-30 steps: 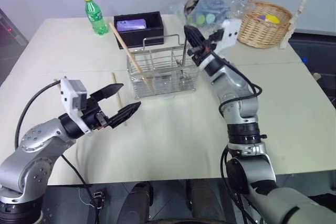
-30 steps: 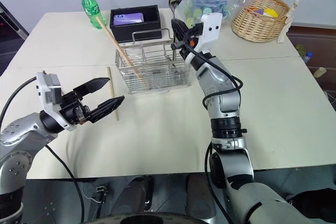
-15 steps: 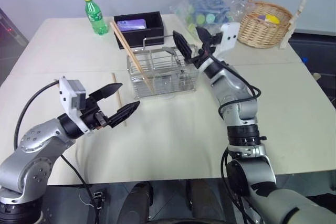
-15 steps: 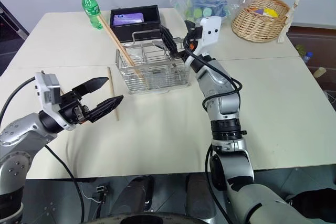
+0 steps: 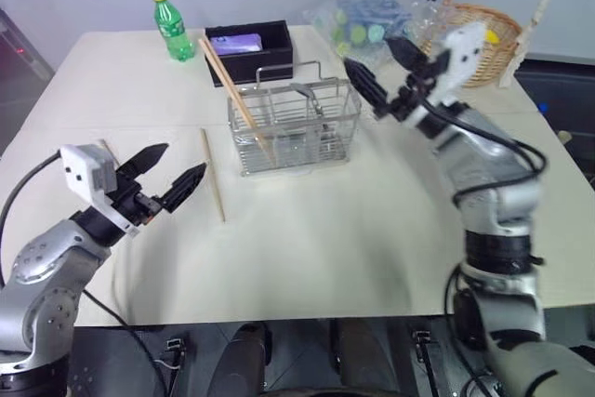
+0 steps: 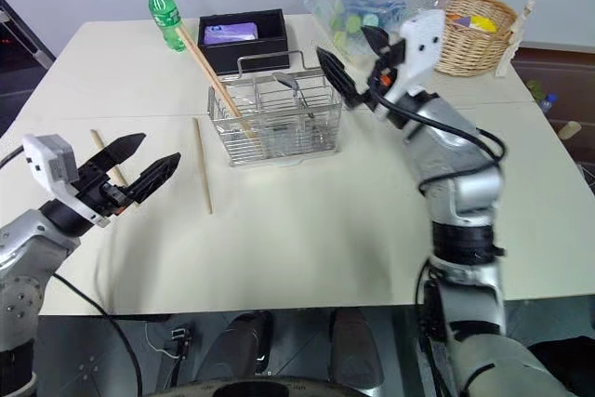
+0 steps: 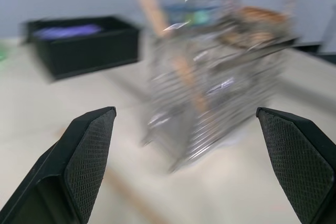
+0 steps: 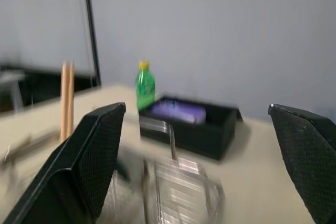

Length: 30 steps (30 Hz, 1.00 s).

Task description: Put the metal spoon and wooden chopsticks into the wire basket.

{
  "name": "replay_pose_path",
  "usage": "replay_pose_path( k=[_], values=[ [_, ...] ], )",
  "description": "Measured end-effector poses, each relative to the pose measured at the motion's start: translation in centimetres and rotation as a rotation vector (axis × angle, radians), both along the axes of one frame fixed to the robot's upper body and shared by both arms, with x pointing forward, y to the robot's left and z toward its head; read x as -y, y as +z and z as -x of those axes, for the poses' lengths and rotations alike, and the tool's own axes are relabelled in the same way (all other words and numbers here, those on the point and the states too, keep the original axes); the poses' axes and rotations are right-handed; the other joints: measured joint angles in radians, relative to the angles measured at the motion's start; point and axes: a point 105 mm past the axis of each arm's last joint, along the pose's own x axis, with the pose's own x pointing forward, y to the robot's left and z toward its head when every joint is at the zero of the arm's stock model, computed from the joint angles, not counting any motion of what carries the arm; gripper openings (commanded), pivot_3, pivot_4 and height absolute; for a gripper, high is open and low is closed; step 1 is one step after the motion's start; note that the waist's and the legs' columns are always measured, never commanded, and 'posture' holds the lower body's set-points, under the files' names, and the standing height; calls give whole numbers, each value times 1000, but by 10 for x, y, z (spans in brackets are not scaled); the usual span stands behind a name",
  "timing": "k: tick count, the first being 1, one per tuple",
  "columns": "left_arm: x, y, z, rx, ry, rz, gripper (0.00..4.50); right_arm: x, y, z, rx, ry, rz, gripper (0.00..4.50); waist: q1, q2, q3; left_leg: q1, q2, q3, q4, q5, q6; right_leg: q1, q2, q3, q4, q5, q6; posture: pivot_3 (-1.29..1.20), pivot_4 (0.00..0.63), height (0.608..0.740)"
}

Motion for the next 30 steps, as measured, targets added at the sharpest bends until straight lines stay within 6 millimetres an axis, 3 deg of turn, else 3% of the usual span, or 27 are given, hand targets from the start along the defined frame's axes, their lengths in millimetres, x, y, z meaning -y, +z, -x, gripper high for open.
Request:
replay_pose_path(
  k=[11, 18, 30],
  values=[
    [-26, -51, -16, -54, 264, 22, 4500, 12, -25, 52, -138, 159, 182, 4464, 10, -1, -1, 1, 0, 1, 1, 0, 0, 2, 0, 0, 0, 0, 0, 0, 150, 740],
    [-39, -65, -35, -56, 445, -36, 4500, 27, -43, 85, -195, 285, 332, 4464, 29, -3, -1, 1, 0, 1, 2, -1, 1, 4, -1, 0, -2, 0, 1, 0, 150, 740],
    [-19, -91, -60, -133, 529, -56, 4500, 25, -64, 107, -177, 337, 344, 4464, 28, -4, -2, 2, 0, 1, 3, -1, 1, 5, -1, -1, -1, 0, 1, 0, 150, 740]
  ],
)
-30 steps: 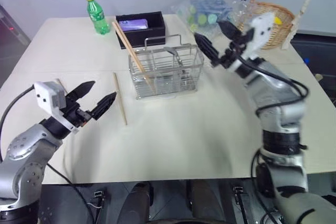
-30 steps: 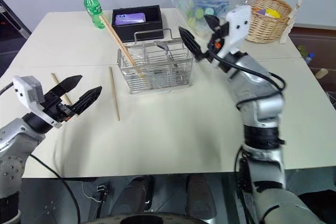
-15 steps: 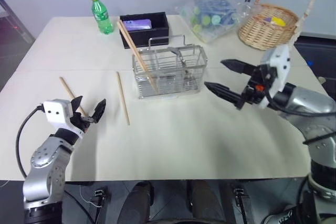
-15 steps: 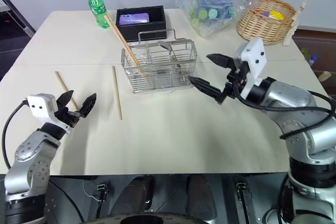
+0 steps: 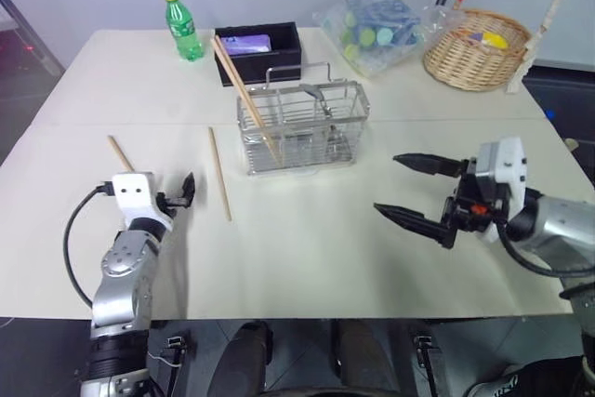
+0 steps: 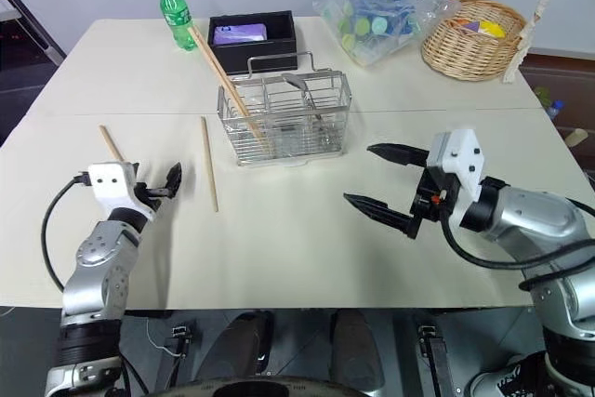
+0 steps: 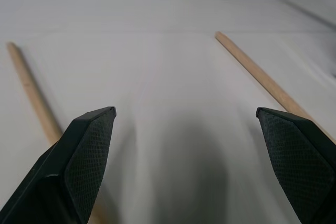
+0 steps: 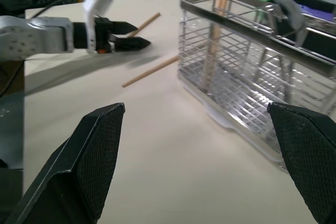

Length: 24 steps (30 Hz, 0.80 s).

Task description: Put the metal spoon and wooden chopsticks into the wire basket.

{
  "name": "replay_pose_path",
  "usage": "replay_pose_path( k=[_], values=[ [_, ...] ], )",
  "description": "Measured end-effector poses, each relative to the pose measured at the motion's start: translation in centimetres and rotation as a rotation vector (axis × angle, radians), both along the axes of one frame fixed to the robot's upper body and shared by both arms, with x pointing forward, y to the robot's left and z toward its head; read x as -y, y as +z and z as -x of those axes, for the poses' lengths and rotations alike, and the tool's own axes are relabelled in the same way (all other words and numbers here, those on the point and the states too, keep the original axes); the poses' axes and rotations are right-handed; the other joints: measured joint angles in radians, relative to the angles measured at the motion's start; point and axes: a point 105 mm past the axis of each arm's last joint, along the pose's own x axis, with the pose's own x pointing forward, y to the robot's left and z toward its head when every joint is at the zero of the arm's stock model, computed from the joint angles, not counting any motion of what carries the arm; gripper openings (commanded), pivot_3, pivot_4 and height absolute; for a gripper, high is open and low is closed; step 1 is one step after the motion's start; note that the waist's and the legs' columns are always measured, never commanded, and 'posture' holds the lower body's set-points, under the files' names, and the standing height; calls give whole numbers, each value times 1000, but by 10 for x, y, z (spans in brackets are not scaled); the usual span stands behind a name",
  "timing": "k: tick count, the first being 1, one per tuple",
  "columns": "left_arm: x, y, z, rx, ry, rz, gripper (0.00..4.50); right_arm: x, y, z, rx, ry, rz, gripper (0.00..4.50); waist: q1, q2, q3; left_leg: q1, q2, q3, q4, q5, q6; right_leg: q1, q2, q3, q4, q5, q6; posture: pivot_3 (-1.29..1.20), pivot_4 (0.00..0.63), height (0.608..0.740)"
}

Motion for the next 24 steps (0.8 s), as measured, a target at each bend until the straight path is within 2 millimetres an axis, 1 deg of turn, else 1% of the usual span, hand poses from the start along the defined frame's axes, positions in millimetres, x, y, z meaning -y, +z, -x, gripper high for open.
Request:
replay_pose_path(
  k=[1, 3, 6, 9, 13, 19, 24],
  values=[
    [3, 0, -3, -3, -1, -1, 4500, 0, 0, 1, 9, -1, 3, 4464, 0, 0, 0, 0, 0, 0, 0, 0, 0, 0, 0, 0, 0, 0, 0, 0, 150, 740],
    [9, 6, -12, 8, -14, -4, 4500, -1, 0, 2, 22, 0, 9, 4464, 1, 0, 0, 0, 0, 0, 1, 0, 0, 1, 0, 0, 0, 0, 0, 0, 150, 740],
    [14, 26, -24, 56, -13, 4, 4500, -1, -3, 4, 20, 0, 9, 4464, 0, -1, 0, 0, 0, 0, 1, 0, 0, 1, 0, 0, 0, 0, 0, 0, 150, 740],
    [14, 46, -33, 80, 18, 19, 4500, 0, -5, 5, 13, -1, 10, 4464, -1, -1, 0, 0, 0, -1, 1, 0, 0, 1, 0, 0, 0, 0, 0, 0, 150, 740],
    [14, 66, -45, 61, 58, 11, 4500, 0, -5, 5, 19, -1, 9, 4464, -1, -1, 0, 0, 0, -1, 2, 0, 0, 1, 0, 0, 1, 0, 1, 0, 150, 740],
    [18, 75, -54, -28, 116, -10, 4500, -1, -5, 4, 28, -1, 15, 4464, -1, -1, 0, 0, 0, -1, 2, 0, 0, 1, 0, -1, 1, 0, 1, 0, 150, 740],
    [28, 69, -58, -146, 163, 11, 4500, -3, -5, 3, 36, 0, 19, 4464, -1, -1, 0, 0, -1, -1, 4, 0, 0, 2, 0, -1, 1, 1, 1, 0, 150, 740]
  ],
)
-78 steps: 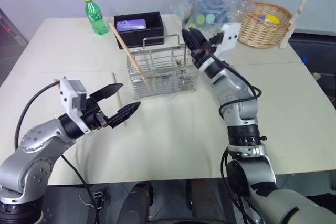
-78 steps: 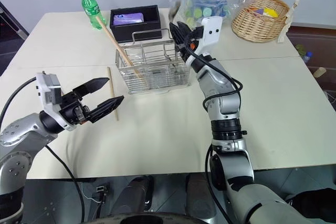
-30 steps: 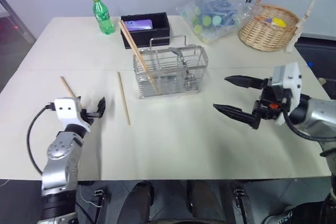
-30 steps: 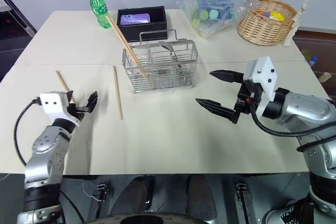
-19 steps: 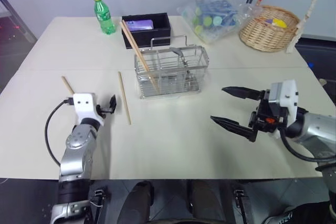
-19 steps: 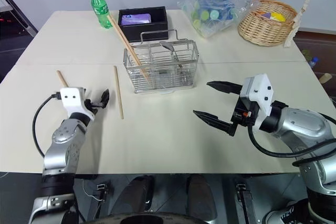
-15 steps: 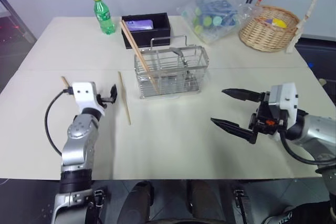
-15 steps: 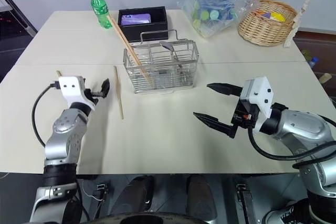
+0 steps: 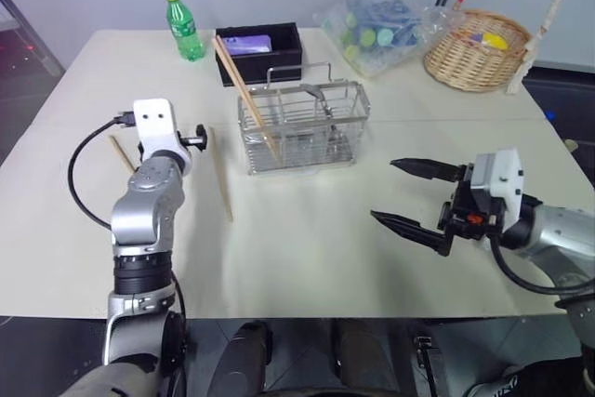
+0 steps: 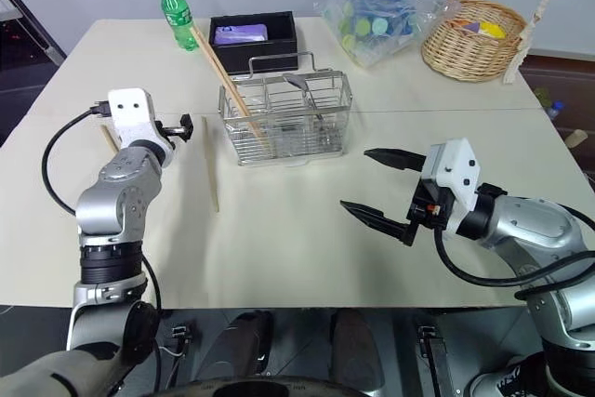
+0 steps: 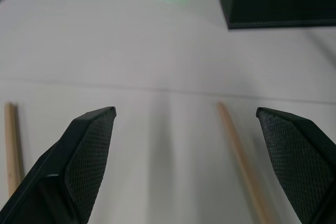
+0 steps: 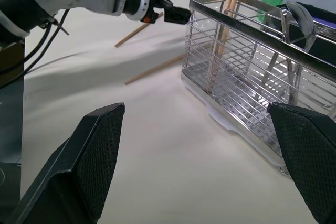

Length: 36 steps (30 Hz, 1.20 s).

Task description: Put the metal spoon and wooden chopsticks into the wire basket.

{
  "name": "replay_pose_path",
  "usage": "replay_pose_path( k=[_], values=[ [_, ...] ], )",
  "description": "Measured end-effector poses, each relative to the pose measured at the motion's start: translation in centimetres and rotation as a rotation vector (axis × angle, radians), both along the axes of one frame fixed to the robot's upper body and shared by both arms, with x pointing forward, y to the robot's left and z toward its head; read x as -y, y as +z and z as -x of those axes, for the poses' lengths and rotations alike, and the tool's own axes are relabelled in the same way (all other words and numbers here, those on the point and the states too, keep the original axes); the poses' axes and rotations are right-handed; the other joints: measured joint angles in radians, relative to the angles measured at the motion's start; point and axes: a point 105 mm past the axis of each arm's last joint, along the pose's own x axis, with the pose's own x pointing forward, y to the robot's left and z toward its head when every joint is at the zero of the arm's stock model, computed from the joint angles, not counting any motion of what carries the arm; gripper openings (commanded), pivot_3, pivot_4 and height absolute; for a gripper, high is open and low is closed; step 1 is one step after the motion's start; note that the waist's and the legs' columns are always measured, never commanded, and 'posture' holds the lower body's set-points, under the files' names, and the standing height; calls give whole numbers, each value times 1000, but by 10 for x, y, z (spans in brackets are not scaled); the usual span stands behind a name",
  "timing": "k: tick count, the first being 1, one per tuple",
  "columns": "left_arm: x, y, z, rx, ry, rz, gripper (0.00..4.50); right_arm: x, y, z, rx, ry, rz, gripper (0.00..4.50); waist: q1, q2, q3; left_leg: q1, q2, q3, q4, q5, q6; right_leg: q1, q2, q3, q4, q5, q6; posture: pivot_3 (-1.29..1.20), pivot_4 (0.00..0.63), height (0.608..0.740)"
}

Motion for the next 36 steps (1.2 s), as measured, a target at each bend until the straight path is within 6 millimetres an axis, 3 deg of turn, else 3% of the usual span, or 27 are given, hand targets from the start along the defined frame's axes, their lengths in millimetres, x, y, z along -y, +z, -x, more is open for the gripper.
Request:
replay_pose_path(
  k=[8, 14, 23, 36],
  values=[
    [28, -21, 3, -154, -13, 64, 4500, -5, -2, -2, 0, 8, -10, 4464, 0, 0, 0, 0, 0, 0, 1, 0, 0, 0, 0, 0, 0, 0, 0, 0, 150, 740],
    [22, -40, 12, -287, 64, 73, 4500, -6, -1, -2, 5, 15, -10, 4464, 0, 0, 0, 0, 0, 0, 5, -1, 1, 2, 0, 0, 0, 0, 1, 0, 150, 740],
    [30, -42, 11, -321, 57, 98, 4500, 0, 8, 3, 10, 44, 13, 4464, 1, -1, 0, 0, -1, -1, 8, -1, 1, 5, 0, 0, -1, 0, 2, 0, 150, 740],
    [31, -38, 7, -296, 28, 51, 4500, 8, -2, 3, -35, 14, 15, 4464, 1, -1, 0, 0, -1, -1, 8, -1, 1, 5, 0, 0, -1, 0, 2, 0, 150, 740]
  ],
)
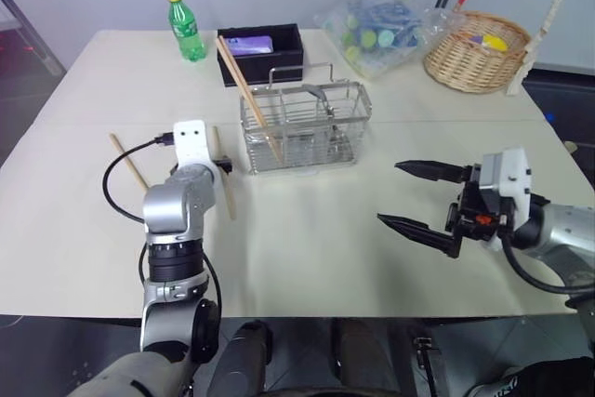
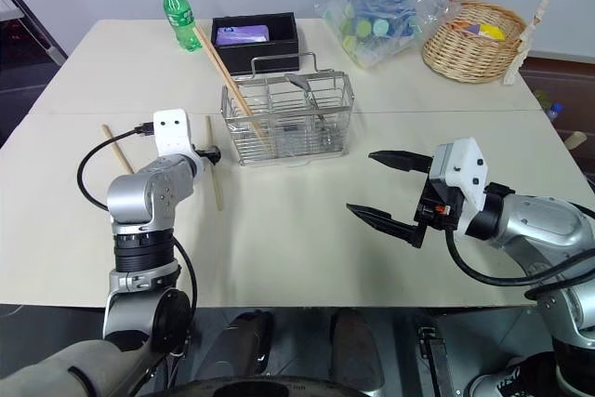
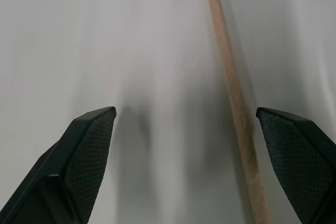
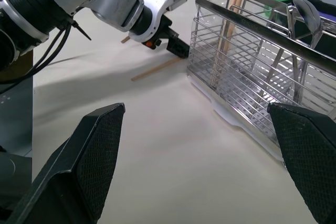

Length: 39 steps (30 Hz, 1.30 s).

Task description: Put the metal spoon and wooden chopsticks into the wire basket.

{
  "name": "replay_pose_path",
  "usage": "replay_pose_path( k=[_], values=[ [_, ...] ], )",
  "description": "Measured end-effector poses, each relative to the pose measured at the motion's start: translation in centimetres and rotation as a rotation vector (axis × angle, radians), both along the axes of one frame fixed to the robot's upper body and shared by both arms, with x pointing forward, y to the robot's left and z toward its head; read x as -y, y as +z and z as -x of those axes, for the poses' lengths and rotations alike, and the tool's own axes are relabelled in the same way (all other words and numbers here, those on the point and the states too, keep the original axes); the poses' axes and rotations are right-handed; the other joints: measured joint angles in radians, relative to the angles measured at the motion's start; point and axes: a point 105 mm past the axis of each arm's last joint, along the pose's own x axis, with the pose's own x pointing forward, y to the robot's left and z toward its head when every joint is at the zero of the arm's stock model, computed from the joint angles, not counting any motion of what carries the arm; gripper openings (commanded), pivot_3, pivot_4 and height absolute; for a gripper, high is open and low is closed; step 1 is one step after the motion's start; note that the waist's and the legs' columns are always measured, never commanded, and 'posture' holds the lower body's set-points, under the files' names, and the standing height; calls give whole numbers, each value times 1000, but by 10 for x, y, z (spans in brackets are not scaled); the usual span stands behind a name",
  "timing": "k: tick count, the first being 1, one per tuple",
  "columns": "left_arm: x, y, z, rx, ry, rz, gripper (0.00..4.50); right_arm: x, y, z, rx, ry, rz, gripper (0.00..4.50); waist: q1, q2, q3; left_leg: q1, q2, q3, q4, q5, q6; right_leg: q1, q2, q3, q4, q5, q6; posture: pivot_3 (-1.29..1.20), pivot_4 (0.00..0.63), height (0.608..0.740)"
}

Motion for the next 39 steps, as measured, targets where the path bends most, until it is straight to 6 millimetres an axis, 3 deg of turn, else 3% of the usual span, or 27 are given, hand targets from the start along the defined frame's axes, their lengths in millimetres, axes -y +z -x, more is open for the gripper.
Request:
replay_pose_path(
  k=[17, 20, 27, 28, 39],
  values=[
    [13, -10, 0, -67, -23, 76, 4500, -1, 0, -1, 5, -18, -12, 4464, 1, 0, 0, 1, 0, 0, 1, 0, 0, 1, 0, 0, 0, 0, 1, 0, 150, 740],
    [11, -10, 3, -82, 4, 87, 3713, -1, 0, -1, 4, -15, -13, 4500, -2, 0, 0, 1, 0, 0, 1, 0, 0, 2, 0, 0, 0, 0, 1, 0, 150, 740],
    [7, -10, 8, -93, 32, 88, 267, 1, 3, 2, 9, -1, -7, 4500, 0, 0, 0, 2, 0, 0, 1, 0, 0, 3, 0, 0, 0, 0, 1, 0, 150, 740],
    [7, -10, 8, -92, 34, 87, 74, 1, 3, 2, 7, 1, -9, 4500, 0, 0, -1, 2, 0, 0, 1, 0, 0, 3, 0, 0, 0, 0, 1, 0, 150, 740],
    [2, -11, 9, -93, 44, 96, 74, 6, -3, 8, -40, 8, -22, 4500, -2, 1, -1, 3, 0, 0, 1, 0, 0, 3, 0, 0, 0, 0, 1, 0, 150, 740]
  ],
)
